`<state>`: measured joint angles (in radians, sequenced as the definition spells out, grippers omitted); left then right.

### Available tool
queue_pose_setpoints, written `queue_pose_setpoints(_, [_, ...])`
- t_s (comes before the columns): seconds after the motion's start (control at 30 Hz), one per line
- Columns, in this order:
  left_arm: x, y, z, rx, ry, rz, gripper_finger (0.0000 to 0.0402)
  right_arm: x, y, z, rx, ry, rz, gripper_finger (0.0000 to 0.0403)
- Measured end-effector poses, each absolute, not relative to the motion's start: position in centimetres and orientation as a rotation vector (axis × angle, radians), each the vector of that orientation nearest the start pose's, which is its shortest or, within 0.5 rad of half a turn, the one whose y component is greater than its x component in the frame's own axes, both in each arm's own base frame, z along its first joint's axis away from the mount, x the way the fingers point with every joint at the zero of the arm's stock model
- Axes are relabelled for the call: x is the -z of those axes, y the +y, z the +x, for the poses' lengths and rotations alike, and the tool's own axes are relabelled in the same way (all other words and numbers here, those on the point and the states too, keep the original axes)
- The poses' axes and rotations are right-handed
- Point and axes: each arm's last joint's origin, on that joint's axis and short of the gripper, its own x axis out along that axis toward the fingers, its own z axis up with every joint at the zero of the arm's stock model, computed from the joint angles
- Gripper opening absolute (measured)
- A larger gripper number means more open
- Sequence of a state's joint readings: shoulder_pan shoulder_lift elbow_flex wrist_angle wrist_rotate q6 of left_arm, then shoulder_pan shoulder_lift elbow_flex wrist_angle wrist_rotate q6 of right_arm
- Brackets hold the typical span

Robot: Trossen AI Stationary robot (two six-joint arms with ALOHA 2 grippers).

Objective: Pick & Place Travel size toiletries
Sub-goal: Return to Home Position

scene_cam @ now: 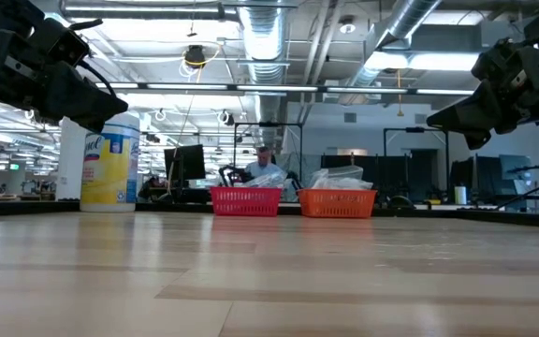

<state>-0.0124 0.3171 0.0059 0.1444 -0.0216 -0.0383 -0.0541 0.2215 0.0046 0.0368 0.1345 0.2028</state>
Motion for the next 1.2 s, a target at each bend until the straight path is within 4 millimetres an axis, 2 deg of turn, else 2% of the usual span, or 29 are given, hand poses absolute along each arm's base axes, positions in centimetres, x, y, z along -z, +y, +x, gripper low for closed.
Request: queue_pose_setpoints(1.2, [-15.40, -0.08, 11.64, -0.012, 0.144, -0.036, 0.0001, -15.01, -0.98, 10.91, 0.206, 0.161, 0.194, 0.0000])
